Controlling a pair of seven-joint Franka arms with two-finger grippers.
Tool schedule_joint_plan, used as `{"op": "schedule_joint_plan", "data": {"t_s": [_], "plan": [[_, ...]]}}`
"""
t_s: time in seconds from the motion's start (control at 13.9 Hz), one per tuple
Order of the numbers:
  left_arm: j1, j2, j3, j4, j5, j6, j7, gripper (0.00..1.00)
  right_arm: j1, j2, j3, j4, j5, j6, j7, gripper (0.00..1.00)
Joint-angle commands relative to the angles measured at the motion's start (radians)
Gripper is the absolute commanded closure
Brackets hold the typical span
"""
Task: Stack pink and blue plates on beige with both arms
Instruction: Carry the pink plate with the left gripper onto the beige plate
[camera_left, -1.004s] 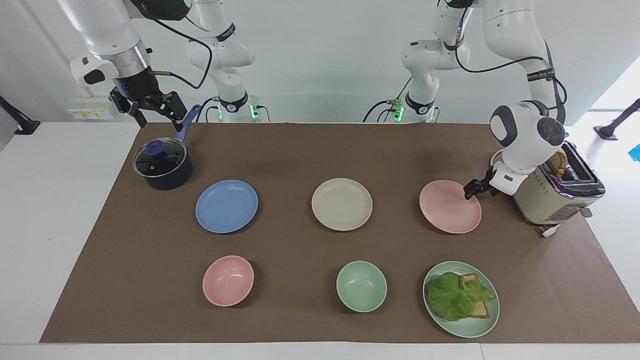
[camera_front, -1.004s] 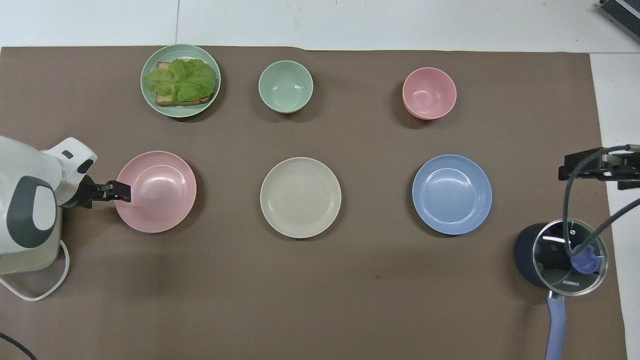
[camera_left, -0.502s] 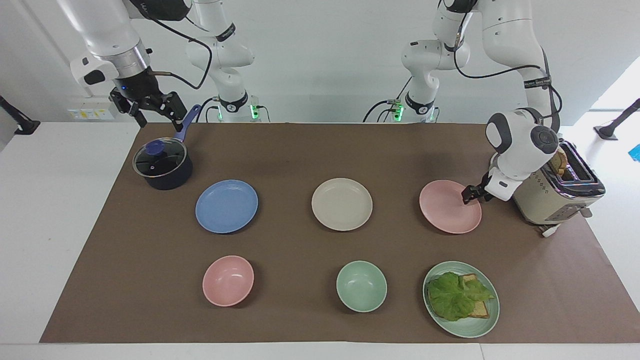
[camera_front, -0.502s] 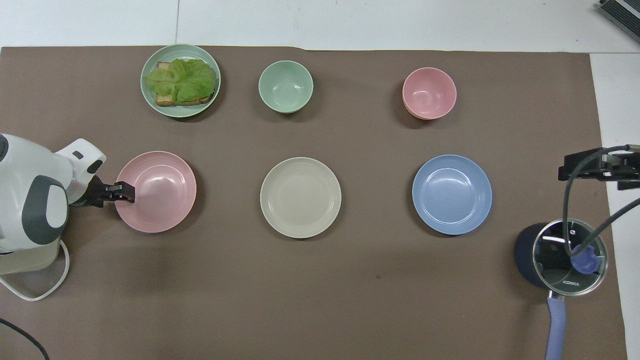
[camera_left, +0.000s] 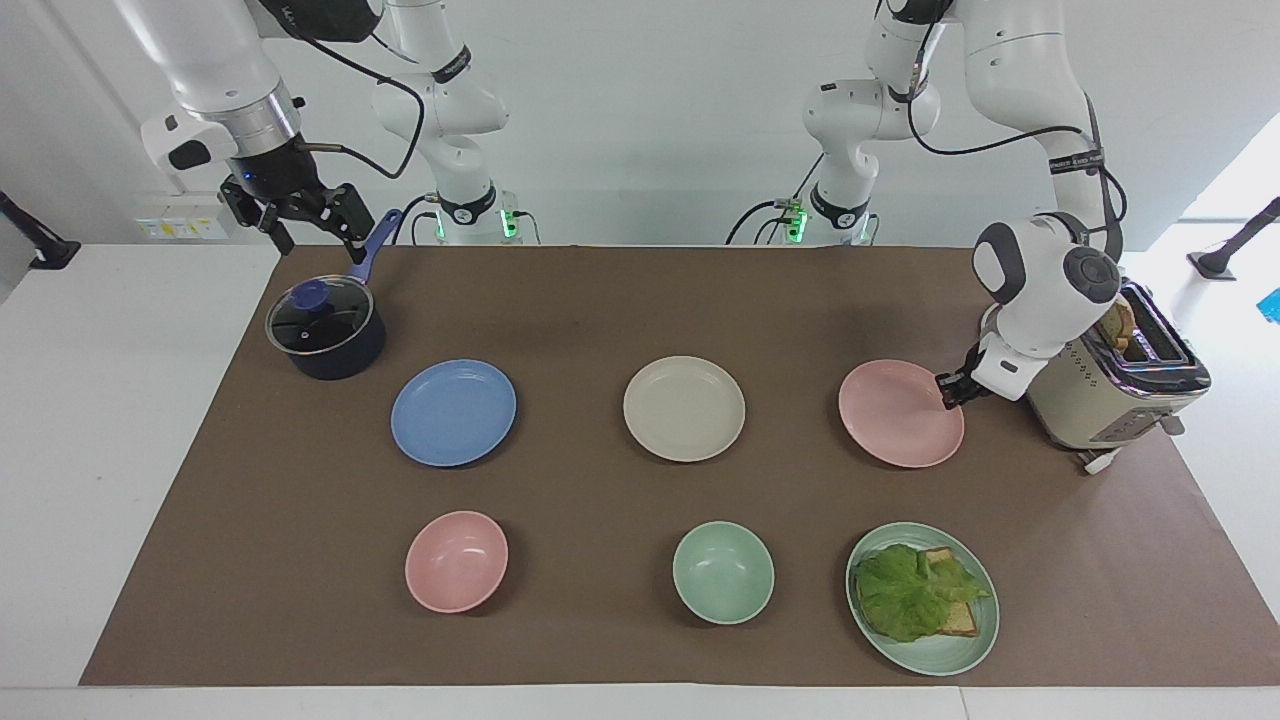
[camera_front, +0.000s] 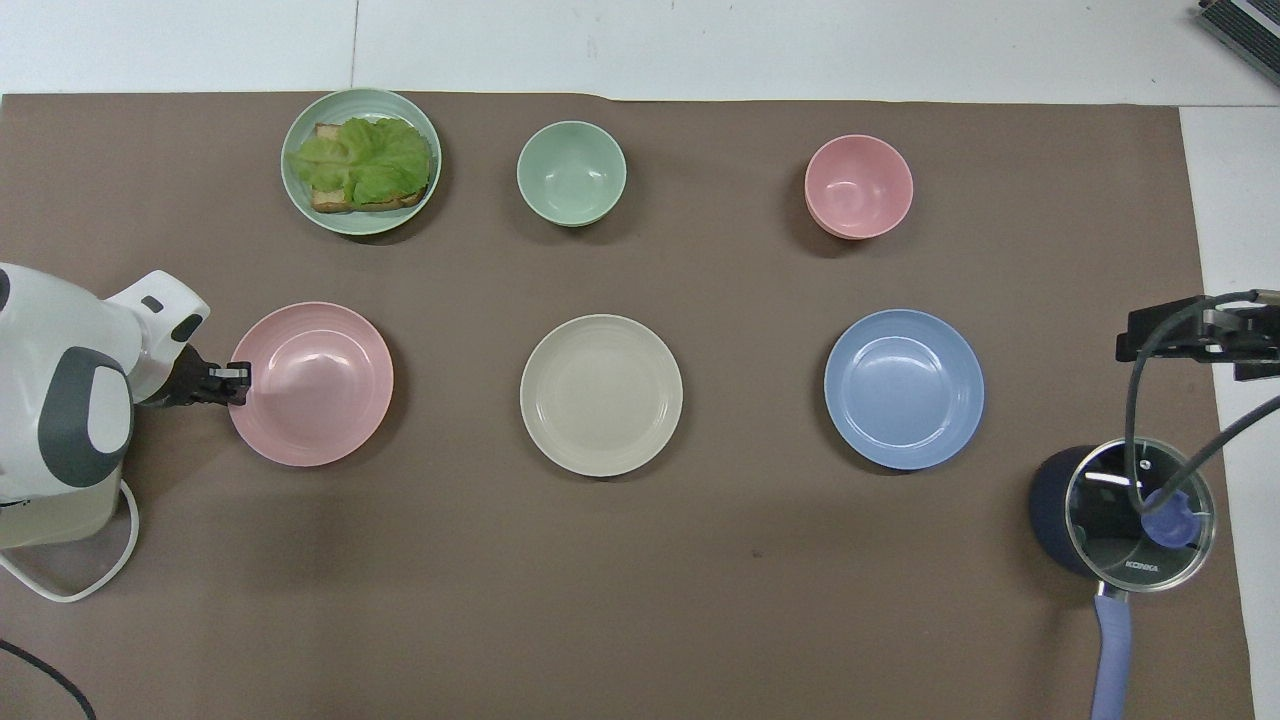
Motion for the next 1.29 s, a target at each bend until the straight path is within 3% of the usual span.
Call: {"op": "schedule_joint_plan", "data": {"t_s": [0.0, 0.43, 0.72, 1.22], "plan": [[-0.01, 0.009, 0.002, 0.036, 0.014, -0.06, -0.014, 1.0, -0.014, -0.011, 0.006, -0.012, -0.002, -0.007, -0.029, 0.0], [-0.013, -0.011, -0.014, 0.177, 0.0, -0.304, -0.017, 1.0, -0.014, -0.011, 0.006, -0.012, -0.002, -0.007, -0.031, 0.0], [-0.026, -0.095, -0.024, 0.234, -0.075, -0.444, -0.021, 1.0, -0.014, -0.011, 0.006, -0.012, -0.002, -0.007, -0.029, 0.0], [-0.027, -0.116, -0.25, 0.224, -0.153, -0.417, -0.238, 1.0, -0.016, -0.011, 0.006, -0.014, -0.002, -0.007, -0.029, 0.0]]}}
